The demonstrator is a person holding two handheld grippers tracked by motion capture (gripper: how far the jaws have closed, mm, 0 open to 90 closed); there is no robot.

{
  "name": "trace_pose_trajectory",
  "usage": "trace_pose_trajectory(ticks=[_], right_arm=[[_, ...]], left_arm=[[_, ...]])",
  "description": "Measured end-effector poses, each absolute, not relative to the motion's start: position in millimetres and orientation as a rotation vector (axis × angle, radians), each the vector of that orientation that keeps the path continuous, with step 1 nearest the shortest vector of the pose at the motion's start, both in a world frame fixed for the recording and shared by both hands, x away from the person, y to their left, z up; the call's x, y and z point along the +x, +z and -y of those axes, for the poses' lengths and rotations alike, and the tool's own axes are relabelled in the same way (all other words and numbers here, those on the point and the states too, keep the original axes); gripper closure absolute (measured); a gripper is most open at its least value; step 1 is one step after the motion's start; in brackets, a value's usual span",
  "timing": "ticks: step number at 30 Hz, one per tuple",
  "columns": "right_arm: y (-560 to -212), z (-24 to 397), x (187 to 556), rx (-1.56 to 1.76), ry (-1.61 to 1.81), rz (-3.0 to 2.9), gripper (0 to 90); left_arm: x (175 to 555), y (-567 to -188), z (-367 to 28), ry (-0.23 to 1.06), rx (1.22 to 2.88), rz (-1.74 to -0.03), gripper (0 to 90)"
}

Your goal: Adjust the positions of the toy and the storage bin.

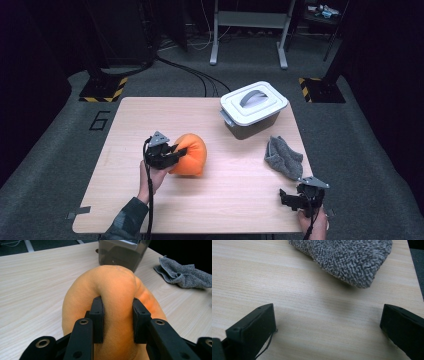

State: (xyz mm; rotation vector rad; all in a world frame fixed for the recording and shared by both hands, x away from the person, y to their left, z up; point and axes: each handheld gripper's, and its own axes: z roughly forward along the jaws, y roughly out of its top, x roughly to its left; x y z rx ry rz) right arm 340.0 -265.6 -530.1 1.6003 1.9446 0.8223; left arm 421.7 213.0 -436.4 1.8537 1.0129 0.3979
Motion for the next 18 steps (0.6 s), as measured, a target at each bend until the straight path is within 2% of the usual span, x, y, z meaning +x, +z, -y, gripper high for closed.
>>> trace_pose_trajectory(ticks=[18], right_arm=[[-530, 266, 340, 1.600, 0.823, -1.945, 0.0]], left_arm=[[412, -433, -257, 0.436, 1.804, -1.080, 68.0]])
